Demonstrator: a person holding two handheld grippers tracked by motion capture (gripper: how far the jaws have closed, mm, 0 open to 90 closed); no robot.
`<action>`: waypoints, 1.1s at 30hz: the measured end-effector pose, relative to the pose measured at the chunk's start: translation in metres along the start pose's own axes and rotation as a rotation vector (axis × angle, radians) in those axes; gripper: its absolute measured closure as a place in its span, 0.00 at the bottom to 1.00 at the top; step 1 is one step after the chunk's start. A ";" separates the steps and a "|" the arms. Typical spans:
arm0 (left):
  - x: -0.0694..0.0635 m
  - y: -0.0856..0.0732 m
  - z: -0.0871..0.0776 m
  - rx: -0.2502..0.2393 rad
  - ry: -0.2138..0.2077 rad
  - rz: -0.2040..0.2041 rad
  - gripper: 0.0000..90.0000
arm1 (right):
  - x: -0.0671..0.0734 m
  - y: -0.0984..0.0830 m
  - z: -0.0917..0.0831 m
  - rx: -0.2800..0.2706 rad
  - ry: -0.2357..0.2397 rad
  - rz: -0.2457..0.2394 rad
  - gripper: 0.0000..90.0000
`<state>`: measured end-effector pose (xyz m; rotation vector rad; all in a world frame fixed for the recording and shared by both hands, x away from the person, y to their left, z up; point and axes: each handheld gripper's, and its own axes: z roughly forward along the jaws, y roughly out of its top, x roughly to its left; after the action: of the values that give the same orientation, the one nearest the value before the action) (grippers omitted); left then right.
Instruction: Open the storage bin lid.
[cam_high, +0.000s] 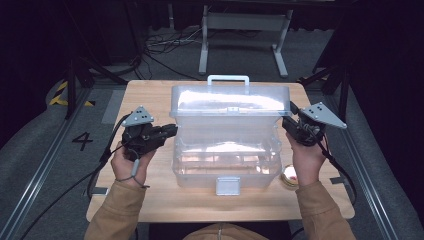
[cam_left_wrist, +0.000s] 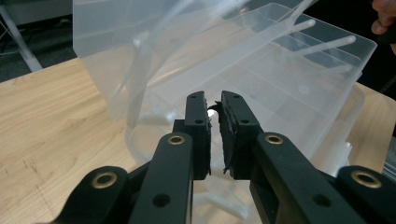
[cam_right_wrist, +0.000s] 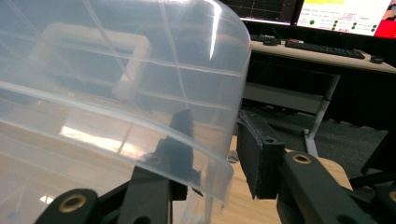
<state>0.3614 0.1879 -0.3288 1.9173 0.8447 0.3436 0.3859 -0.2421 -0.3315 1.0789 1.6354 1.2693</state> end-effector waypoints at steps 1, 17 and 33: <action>0.000 -0.001 -0.001 0.007 -0.002 0.001 0.89 | -0.001 0.001 0.000 -0.004 -0.001 0.007 0.76; -0.011 -0.008 -0.006 0.072 -0.104 0.049 0.84 | -0.008 0.010 0.011 0.016 -0.023 0.029 0.88; -0.042 -0.014 0.004 0.214 -0.202 0.194 0.79 | -0.014 0.016 0.015 0.051 0.005 0.015 0.87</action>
<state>0.3279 0.1598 -0.3378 2.1983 0.5825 0.1749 0.4064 -0.2482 -0.3178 1.1213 1.6744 1.2467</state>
